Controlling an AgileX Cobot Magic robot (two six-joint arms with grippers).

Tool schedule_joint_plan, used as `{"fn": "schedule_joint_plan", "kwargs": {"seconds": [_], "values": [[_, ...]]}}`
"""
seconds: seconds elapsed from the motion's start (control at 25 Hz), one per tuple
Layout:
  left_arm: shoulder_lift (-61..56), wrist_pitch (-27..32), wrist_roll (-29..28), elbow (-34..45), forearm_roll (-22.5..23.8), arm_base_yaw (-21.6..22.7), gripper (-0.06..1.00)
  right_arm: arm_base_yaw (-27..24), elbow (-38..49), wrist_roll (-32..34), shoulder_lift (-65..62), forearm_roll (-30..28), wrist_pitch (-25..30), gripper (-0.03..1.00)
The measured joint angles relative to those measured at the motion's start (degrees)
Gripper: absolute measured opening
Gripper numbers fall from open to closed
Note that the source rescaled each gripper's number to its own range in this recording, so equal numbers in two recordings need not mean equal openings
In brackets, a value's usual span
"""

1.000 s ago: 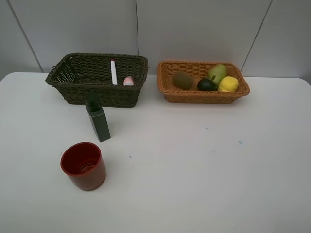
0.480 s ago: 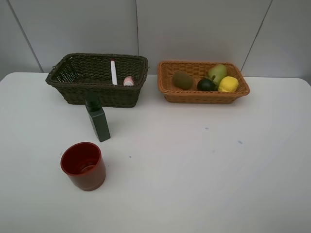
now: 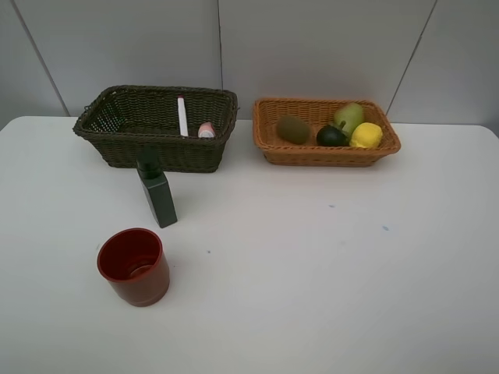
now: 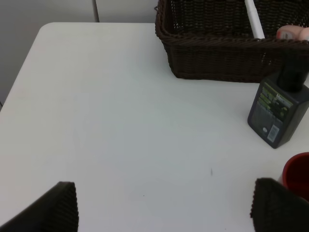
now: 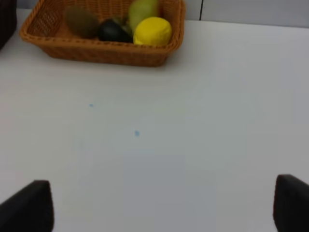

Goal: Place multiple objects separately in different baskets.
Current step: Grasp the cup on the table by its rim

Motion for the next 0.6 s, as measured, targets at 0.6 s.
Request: {"fn": "schedule_joint_plan", "kwargs": {"seconds": [0.6], "values": [[0.00,0.00,0.00,0.00,0.00,0.00,0.93,0.17,4.01,-1.89,0.00,0.44,-7.88,0.95]]}}
